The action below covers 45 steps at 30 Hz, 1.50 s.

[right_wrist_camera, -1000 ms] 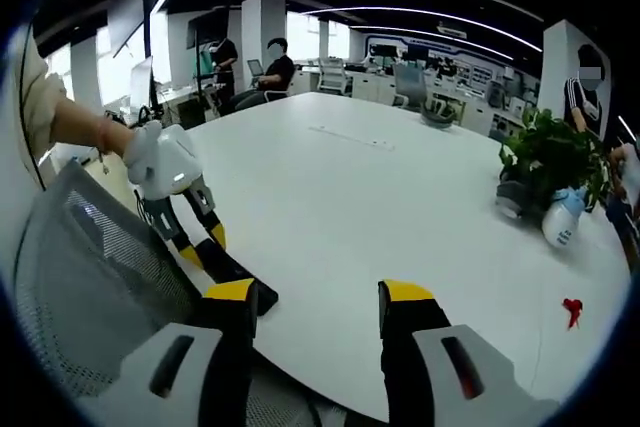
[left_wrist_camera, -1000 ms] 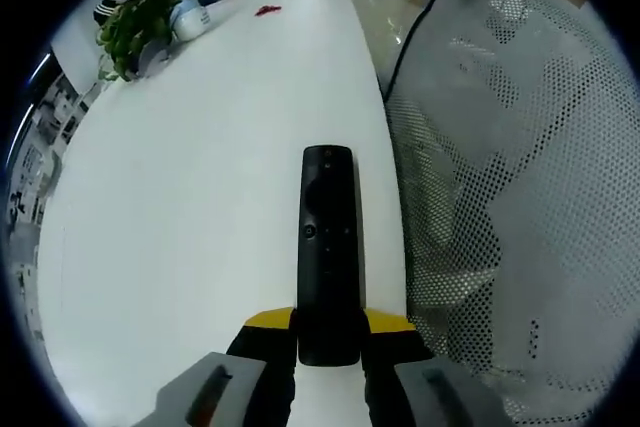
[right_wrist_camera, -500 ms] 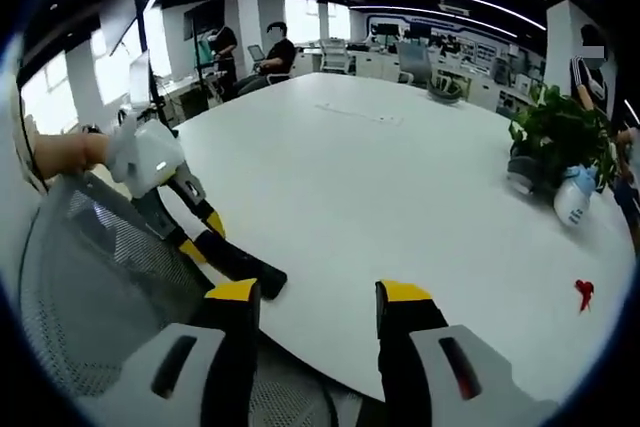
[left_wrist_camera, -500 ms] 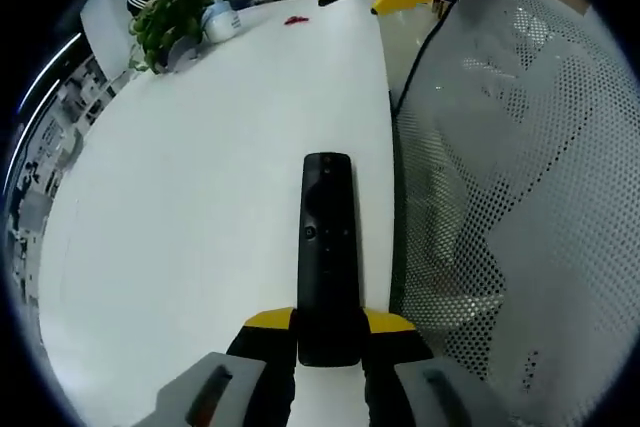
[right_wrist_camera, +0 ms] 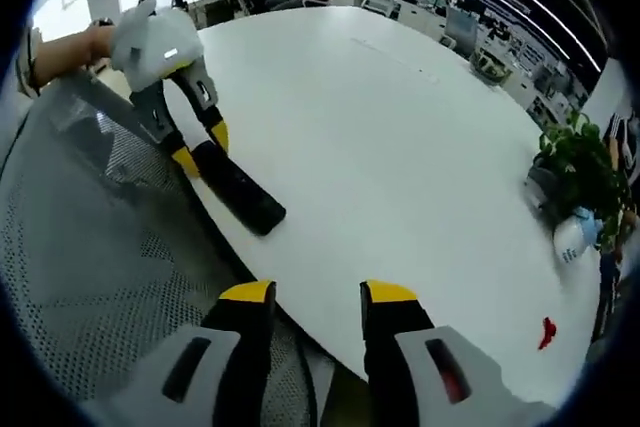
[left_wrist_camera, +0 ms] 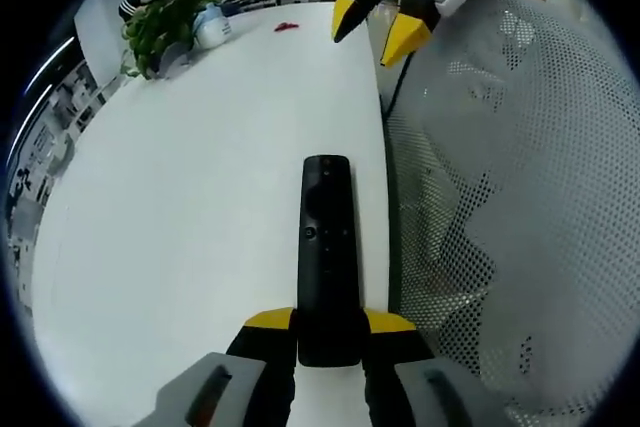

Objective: Press the specified remote control buttons in sequence, fully releasing each button before pressing the next.

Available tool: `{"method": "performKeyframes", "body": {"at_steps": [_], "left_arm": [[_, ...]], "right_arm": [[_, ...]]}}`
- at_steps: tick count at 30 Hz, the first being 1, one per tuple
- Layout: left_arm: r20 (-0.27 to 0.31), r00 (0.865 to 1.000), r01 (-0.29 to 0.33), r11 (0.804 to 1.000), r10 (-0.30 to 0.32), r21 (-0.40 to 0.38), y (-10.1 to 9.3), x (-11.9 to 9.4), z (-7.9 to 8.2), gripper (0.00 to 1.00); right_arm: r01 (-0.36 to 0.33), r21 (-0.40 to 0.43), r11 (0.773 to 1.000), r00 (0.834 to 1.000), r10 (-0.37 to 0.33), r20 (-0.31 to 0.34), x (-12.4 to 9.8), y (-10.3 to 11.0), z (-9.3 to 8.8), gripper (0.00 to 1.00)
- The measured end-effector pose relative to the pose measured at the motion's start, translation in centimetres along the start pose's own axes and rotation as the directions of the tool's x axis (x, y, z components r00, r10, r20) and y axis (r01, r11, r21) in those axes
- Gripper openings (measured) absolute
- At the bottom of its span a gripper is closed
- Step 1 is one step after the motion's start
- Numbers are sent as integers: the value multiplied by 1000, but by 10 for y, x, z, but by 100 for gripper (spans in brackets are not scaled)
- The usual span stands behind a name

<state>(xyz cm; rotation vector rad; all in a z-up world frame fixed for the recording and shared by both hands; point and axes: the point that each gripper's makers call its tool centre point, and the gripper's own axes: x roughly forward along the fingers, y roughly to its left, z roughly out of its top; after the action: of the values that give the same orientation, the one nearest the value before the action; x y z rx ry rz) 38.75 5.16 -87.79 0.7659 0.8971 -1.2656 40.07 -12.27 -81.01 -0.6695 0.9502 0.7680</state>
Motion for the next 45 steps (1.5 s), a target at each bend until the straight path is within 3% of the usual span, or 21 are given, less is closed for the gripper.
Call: {"method": "performKeyframes", "body": {"at_steps": [6,12,25,30,35,38,39,45], "left_arm": [[19,1000,23,1000,-23,-7,0,-1,0,25],[29,999,32,999,-32,10,0,-1,0,25],[50,998,41,998,-43,55,-1,-2,-1,25],[57,997,42,998,-45,53,-1,-2,-1,25],[74,996,45,998,-48,44,-1,-2,-1,25],[78,996,46,998,-49,44,-1,-2,-1,25],[77,996,45,998,-49,46,-1,-2,-1,25],[76,996,43,998,-47,50,-1,-2,-1,25]], "right_arm": [[-87,-19,996,996,87,7,14,14,15,21],[-174,-27,984,984,175,21,32,32,32,0],[-246,28,969,969,246,21,59,46,41,0],[-273,24,962,962,274,-13,70,51,39,0],[-273,-41,961,962,272,-20,72,55,45,0],[-259,-83,962,965,253,-70,75,54,37,0],[-249,-95,964,968,247,-36,76,54,43,0],[-237,-166,957,971,226,-83,76,55,41,0]]}}
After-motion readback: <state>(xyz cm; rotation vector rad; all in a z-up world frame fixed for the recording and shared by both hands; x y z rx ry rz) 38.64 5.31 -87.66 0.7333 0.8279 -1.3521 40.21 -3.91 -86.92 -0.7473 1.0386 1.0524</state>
